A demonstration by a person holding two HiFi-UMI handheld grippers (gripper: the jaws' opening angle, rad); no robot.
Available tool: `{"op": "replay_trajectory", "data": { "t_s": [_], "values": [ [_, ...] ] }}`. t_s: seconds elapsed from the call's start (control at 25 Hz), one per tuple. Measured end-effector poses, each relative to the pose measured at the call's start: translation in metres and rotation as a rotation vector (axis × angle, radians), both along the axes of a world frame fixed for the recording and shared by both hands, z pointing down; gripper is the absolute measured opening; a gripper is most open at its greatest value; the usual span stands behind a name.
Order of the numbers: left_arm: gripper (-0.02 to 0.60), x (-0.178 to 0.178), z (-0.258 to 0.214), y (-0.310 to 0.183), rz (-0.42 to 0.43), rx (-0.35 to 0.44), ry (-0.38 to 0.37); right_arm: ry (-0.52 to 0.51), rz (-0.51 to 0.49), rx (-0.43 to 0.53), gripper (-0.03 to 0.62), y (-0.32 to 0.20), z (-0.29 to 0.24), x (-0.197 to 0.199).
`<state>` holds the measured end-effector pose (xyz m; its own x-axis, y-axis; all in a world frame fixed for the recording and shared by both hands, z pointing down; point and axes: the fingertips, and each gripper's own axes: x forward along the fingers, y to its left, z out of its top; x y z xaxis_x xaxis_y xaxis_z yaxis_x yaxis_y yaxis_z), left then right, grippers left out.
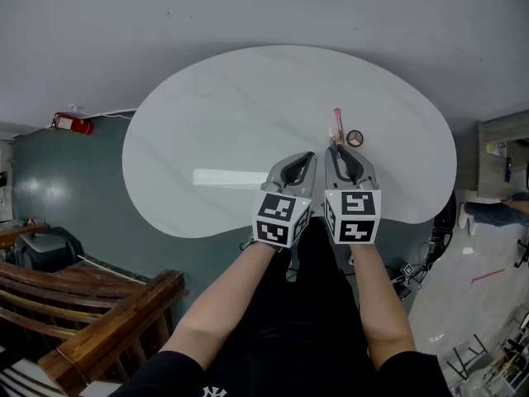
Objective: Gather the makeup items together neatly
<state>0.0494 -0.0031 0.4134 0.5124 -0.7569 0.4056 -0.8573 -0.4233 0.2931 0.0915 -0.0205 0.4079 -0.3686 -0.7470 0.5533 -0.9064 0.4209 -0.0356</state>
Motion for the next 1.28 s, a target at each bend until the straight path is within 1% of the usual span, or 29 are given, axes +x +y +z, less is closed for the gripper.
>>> {"op": "replay_trajectory", "data": {
  "t_s": [0.4,0.72,1.0,1.28],
  "values": [
    [0.009,0.051,0.010,-0.009,0.089,-0.017,0.006,-0.009,0.094,-0.011,0.077,-0.007,0.008,0.054],
    [0.009,0.083,0.030,-0.023,0.134,-0.048,0.006,-0.017,0.134,-0.042,0.077,-0.024,0.027,0.086],
    [0.009,0.097,0.051,-0.033,0.147,-0.086,-0.011,-0.019,0.151,-0.082,0.077,-0.037,0.050,0.106],
    [0.009,0.102,0.071,-0.041,0.146,-0.128,-0.020,-0.015,0.169,-0.142,0.077,-0.046,0.084,0.120]
  ]
}}
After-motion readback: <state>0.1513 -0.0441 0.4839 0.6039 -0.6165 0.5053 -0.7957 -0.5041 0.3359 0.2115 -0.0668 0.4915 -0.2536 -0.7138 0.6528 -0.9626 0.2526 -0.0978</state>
